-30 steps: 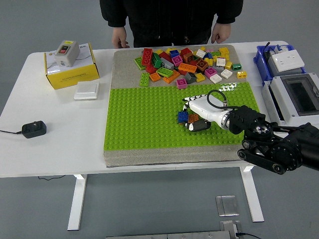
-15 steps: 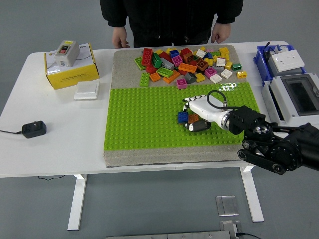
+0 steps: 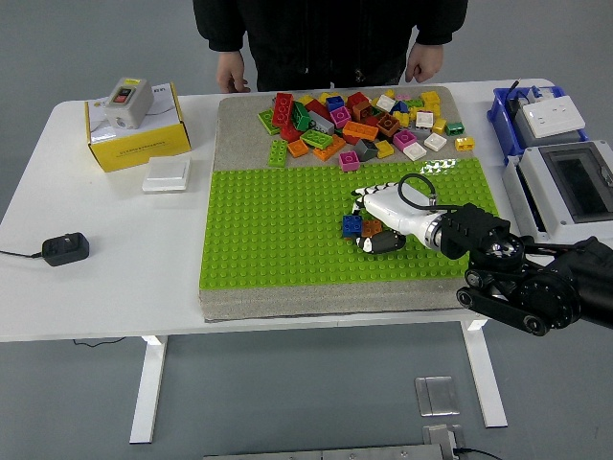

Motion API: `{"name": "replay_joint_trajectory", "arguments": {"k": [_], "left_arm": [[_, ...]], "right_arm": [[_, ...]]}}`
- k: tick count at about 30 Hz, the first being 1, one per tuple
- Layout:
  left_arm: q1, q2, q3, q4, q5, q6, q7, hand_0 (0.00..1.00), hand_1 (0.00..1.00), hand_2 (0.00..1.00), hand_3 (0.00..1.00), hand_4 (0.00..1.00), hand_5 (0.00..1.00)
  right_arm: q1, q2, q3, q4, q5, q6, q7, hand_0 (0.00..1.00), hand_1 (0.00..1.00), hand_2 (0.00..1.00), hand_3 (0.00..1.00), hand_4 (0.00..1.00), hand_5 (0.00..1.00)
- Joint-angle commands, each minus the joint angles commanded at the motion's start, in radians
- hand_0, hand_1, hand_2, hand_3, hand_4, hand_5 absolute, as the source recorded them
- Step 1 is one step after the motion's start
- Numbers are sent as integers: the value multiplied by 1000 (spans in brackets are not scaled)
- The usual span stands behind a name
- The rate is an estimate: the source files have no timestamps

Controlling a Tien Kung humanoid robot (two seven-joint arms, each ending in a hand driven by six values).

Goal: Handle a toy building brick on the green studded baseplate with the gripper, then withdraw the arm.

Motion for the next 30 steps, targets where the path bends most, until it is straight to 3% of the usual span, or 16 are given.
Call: {"name": "replay_joint_trajectory", "arguments": {"k": [30], "left_arm": [[2, 1, -2, 0, 3, 1, -1, 651, 616, 564, 665, 394, 486]], "right_arm": [[-2, 1, -5, 1, 1, -2, -2, 881, 928, 963, 732, 596, 483]]}}
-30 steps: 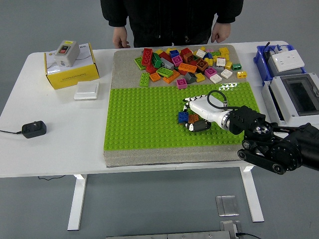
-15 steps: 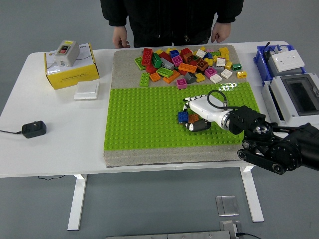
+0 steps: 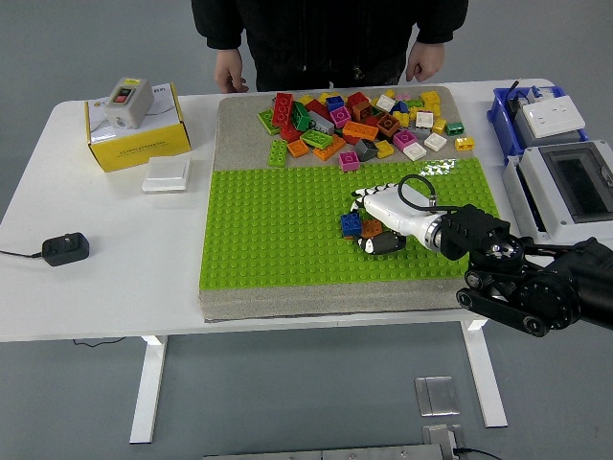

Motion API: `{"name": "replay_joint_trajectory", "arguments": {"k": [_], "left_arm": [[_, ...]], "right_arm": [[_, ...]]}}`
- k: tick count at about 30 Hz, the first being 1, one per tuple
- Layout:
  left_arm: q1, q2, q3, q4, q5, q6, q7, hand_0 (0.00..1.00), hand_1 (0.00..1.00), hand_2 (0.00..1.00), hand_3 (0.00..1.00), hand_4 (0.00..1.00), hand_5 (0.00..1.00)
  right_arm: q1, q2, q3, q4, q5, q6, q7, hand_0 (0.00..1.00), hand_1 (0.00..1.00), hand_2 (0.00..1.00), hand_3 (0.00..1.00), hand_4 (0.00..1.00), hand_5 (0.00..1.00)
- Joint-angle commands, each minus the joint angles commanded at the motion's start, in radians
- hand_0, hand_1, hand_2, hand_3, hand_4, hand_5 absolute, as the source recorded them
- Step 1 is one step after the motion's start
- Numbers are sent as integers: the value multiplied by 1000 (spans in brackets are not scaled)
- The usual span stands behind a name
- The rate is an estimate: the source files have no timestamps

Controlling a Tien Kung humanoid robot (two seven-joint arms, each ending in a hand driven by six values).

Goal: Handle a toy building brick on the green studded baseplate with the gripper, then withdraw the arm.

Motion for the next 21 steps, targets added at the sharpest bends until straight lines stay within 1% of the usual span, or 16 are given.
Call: {"name": "replay_joint_trajectory", "arguments": {"k": [15, 16, 21], "left_arm": [[0, -1, 7, 0, -6, 1, 0, 650, 615, 559, 665, 394, 487], [0, -1, 7, 0, -6, 1, 0, 649, 613, 554, 664, 393, 487], [1, -2, 7, 0, -7, 2, 0, 649, 613, 554, 664, 393, 487]], "right_arm": [[3, -4, 9, -3, -4, 5, -8, 881, 928, 963, 729, 603, 482], [4, -5, 10, -2, -4, 5, -8, 881, 928, 964, 750, 616, 489], [7, -14, 21, 6, -4, 8, -10, 881, 928, 964, 750, 616, 489]]}}
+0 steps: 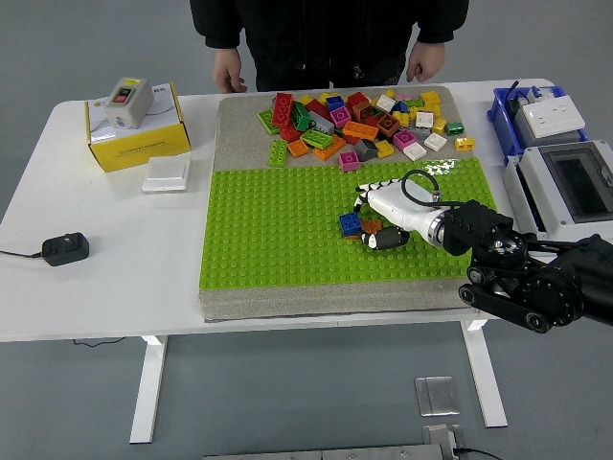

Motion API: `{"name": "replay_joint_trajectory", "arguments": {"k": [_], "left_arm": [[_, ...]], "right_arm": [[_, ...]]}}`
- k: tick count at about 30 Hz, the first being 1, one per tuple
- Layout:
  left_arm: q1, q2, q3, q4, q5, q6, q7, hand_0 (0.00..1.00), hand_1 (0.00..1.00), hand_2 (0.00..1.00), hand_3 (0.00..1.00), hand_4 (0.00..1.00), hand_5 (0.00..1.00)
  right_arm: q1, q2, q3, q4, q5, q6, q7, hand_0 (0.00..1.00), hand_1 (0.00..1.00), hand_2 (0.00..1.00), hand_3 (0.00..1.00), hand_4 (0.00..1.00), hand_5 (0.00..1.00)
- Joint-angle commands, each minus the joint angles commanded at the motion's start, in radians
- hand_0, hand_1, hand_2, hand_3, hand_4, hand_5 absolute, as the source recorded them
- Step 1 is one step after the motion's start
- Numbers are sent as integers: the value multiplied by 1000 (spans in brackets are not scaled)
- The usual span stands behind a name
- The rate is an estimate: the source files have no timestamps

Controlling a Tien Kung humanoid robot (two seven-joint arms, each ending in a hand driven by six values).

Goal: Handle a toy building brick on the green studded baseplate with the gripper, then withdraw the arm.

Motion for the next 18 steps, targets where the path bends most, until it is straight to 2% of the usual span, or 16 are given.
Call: {"name": "replay_joint_trajectory", "arguments": {"k": [18], "left_arm": [[2, -1, 7, 0, -8, -7, 4, 649, 613, 552, 663, 392, 487]], "right_arm": [[1, -13, 6, 4, -8, 9, -13, 881, 929, 965, 770, 628, 493]]}}
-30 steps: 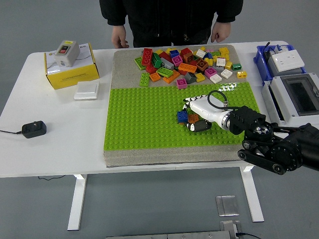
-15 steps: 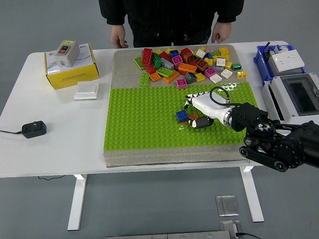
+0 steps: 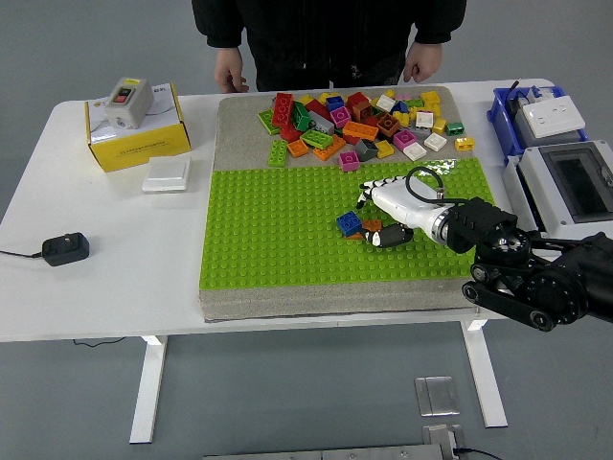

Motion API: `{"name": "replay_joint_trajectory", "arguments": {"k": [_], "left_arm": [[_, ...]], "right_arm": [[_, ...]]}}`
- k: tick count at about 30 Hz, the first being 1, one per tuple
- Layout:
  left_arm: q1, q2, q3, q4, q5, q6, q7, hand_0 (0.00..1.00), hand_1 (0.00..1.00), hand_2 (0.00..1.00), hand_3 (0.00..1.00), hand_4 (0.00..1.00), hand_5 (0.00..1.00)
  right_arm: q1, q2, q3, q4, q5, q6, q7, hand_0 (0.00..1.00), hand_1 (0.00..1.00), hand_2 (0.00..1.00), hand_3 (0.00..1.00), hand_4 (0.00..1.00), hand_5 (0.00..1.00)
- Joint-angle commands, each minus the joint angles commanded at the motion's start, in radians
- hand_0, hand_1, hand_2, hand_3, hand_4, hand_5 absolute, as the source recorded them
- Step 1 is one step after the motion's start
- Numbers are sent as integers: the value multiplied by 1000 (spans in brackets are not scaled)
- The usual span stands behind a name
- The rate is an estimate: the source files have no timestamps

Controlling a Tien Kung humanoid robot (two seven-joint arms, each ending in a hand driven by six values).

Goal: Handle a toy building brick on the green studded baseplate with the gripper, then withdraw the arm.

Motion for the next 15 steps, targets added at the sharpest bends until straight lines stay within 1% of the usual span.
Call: {"name": "replay_joint_trajectory", "arguments": {"k": [10, 15], "left_arm": [[2, -2, 9, 0, -3, 0, 2, 650, 613, 548, 660, 391, 488], [3, -2, 9, 0, -1, 0, 2, 650, 613, 548, 659, 390, 487]], "right_arm": [[0, -14, 5, -4, -12, 9, -9, 884, 936, 968, 771, 634, 489], [-1, -35, 31, 15, -15, 14, -17, 886, 937, 971, 774, 633, 483]]}}
